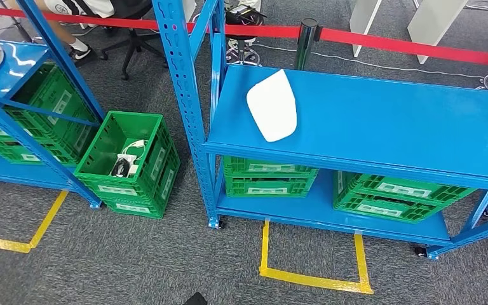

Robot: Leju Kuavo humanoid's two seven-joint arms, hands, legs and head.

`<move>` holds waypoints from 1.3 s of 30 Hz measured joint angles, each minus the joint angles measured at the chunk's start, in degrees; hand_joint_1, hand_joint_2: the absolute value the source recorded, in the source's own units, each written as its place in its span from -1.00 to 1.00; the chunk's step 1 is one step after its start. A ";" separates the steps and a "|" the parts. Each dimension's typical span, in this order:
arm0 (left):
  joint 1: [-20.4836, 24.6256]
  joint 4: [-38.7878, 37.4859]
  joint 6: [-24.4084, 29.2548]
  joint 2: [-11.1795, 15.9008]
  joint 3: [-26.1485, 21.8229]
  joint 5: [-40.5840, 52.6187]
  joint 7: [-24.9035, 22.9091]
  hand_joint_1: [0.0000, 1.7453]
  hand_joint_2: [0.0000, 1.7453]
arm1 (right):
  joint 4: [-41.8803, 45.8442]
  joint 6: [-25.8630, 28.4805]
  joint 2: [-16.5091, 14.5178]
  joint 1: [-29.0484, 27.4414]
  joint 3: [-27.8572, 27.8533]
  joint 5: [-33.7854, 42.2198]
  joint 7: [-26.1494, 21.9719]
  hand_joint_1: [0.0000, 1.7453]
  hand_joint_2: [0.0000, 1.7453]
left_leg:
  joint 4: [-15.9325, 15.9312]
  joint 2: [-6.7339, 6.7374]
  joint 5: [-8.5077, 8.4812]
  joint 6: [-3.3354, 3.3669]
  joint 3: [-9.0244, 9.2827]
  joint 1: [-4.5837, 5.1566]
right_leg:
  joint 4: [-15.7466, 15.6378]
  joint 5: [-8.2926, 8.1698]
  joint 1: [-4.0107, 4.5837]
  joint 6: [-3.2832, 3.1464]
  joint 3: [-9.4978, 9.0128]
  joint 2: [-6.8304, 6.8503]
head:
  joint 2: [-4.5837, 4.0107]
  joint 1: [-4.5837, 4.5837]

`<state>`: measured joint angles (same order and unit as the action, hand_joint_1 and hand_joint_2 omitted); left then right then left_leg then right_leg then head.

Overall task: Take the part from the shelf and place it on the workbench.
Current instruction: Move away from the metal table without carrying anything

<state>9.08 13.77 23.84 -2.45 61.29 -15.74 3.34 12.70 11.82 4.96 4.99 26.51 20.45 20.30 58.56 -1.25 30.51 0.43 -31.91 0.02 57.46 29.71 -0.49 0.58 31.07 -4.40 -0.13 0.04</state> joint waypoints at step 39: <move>-11.32 3.86 -18.01 1.42 -33.64 11.74 -3.52 -1.00 -1.00 | 4.39 -7.68 -2.85 -9.62 -11.95 -15.33 -15.35 -1.00 -1.00 | -0.09 0.42 0.29 0.00 0.30 0.00 | 0.01 0.28 0.02 -0.06 -0.32 -0.19 | 0.00 0.00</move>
<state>-2.24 17.63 5.82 -1.03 27.64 -3.99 -0.17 17.09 4.14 2.11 -4.63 14.55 5.12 4.95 58.47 -0.82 30.80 0.43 -31.61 0.02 57.47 30.00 -0.47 0.51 30.75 -4.59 -0.13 0.04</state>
